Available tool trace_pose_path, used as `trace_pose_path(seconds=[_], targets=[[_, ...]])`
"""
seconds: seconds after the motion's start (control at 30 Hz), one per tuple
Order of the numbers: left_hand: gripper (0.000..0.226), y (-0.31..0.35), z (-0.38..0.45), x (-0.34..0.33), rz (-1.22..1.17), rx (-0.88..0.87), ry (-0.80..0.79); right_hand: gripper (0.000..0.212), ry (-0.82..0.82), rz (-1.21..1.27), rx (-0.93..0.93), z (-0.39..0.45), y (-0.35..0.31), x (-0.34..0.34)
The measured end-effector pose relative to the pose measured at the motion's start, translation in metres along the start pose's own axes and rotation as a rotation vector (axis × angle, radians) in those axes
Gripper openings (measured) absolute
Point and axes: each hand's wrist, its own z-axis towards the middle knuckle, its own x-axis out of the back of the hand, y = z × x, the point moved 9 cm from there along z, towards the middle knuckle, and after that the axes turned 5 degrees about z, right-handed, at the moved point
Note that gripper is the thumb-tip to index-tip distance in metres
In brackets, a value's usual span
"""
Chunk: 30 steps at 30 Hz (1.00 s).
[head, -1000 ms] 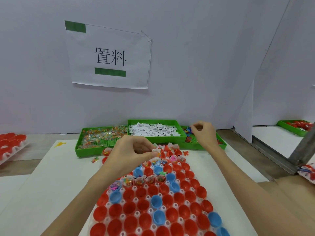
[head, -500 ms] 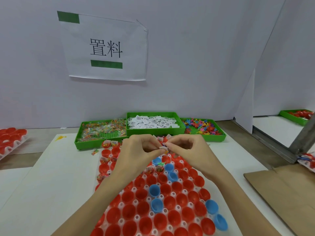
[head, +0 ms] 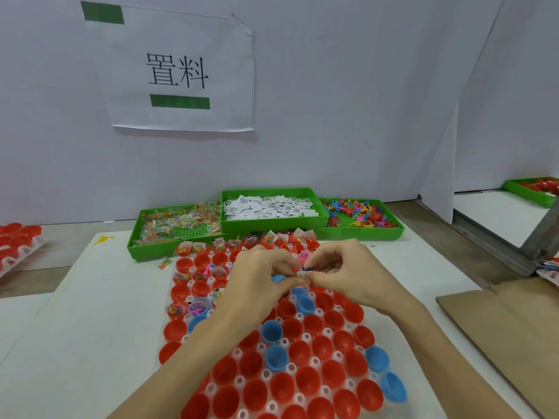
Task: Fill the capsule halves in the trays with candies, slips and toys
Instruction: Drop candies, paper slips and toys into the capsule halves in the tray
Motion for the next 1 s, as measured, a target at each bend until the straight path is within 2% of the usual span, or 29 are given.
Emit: trace_pose_path(seconds=[0.1, 0.23, 0.4, 0.63, 0.83, 1.0], targets=[[0.020, -0.004, 0.004, -0.005, 0.065, -0.034, -0.062, 0.006, 0.066, -0.028, -0.009, 0.002, 0.005, 0.000], [0.030, -0.010, 0.004, -0.015, 0.157, -0.072, -0.149, 0.007, 0.088, -0.057, -0.016, 0.004, 0.008, -0.002], [0.022, -0.011, 0.005, -0.013, 0.175, -0.091, -0.115, 0.008, 0.096, -0.061, 0.000, 0.004, 0.007, -0.008], [0.017, -0.008, 0.004, -0.017, 0.175, -0.102, -0.117, 0.013, -0.055, -0.111, 0.014, 0.002, 0.004, -0.017], [0.019, -0.003, 0.003, -0.025, 0.262, -0.160, -0.120, 0.013, -0.066, -0.200, 0.032, 0.003, 0.004, -0.023], [0.019, -0.005, 0.004, -0.024, 0.221, -0.141, -0.169, 0.010, -0.100, -0.279, 0.002, 0.007, 0.002, -0.029]])
